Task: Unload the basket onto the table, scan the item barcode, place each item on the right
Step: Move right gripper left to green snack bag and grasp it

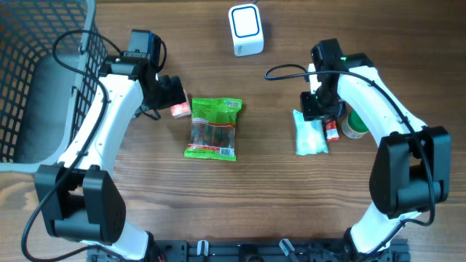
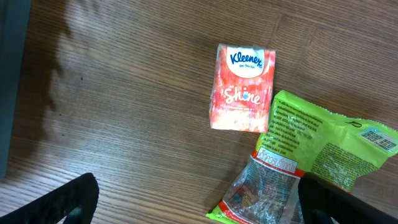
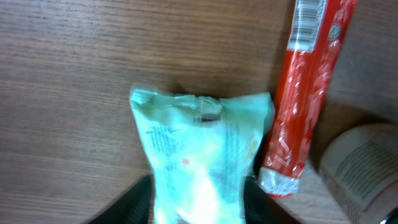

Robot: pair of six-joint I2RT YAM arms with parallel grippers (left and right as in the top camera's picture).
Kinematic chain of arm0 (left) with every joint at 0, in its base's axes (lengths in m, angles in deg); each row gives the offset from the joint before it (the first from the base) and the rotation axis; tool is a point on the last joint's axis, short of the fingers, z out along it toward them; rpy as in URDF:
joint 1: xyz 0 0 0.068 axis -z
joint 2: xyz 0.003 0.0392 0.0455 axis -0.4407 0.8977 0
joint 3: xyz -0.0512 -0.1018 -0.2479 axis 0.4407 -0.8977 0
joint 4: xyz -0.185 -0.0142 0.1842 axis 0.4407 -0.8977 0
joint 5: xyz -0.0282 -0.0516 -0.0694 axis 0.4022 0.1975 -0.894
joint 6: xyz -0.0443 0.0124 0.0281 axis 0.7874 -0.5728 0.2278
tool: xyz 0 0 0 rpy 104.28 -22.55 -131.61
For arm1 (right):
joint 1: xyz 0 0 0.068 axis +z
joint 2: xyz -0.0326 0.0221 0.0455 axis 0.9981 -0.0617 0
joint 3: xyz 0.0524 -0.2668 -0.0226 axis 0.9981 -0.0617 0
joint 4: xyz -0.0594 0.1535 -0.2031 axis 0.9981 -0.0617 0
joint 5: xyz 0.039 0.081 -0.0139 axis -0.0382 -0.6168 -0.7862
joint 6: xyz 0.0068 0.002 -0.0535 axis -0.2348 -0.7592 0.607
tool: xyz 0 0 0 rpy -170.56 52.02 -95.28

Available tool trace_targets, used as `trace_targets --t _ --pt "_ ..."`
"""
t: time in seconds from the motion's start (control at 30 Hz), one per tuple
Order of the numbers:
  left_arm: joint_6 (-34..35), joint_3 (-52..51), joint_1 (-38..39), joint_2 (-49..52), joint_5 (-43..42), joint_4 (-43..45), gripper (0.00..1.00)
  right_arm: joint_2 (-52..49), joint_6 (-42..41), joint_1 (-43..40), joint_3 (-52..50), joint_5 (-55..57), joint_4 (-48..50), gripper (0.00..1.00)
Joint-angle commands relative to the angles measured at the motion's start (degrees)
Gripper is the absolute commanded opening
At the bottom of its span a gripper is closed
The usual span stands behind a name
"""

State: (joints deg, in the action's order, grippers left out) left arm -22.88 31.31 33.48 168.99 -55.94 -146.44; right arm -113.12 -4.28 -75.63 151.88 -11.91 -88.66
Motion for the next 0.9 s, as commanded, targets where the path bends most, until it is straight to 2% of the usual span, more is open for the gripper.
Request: trace_targets --t 0.0,0.07,0.13,0.17,0.23,0.4,0.53,0.67,0.77,0.87 --pt "-0.68 0.74 -0.07 -0.70 -0.04 0.00 1.00 1.20 -0.90 -0.09 3.43 3.10 -0.85 0.59" --pt "-0.68 0.74 -0.07 -0.70 -0.04 -0.02 1.00 1.51 -1.01 0.24 6.40 -2.99 -3.58 0.56" --pt "-0.68 0.74 -0.07 -0.70 -0.07 0.00 1.00 1.60 -0.79 0.81 6.62 -12.22 -6.69 0.43" --pt "-0.68 0.74 -0.07 -0.70 -0.07 -0.02 1.00 1.60 -0.81 1.07 5.86 -14.01 -7.28 0.31" --pt "-0.68 0.74 -0.07 -0.70 -0.07 -0.02 1.00 1.60 -0.81 2.14 3.41 -15.37 -7.39 0.25" --pt "-0.68 0.74 -0.07 -0.70 -0.04 0.00 1.00 1.60 -1.29 5.25 -4.07 -12.52 -1.44 0.25" --pt "-0.68 0.74 -0.07 -0.70 -0.04 -0.02 1.00 1.57 -5.31 5.29 -9.66 -2.23 7.17 0.25" --pt "-0.68 0.74 -0.07 -0.70 -0.04 0.00 1.00 1.60 -5.77 5.29 -10.69 9.31 7.06 0.25" --pt "-0.68 0.74 -0.07 -0.70 -0.04 0.00 1.00 1.60 -5.75 5.29 -10.69 9.14 6.93 0.25" --pt "-0.68 0.74 -0.07 -0.70 -0.04 0.00 1.00 1.62 -5.18 5.29 -9.73 3.10 6.60 0.27"
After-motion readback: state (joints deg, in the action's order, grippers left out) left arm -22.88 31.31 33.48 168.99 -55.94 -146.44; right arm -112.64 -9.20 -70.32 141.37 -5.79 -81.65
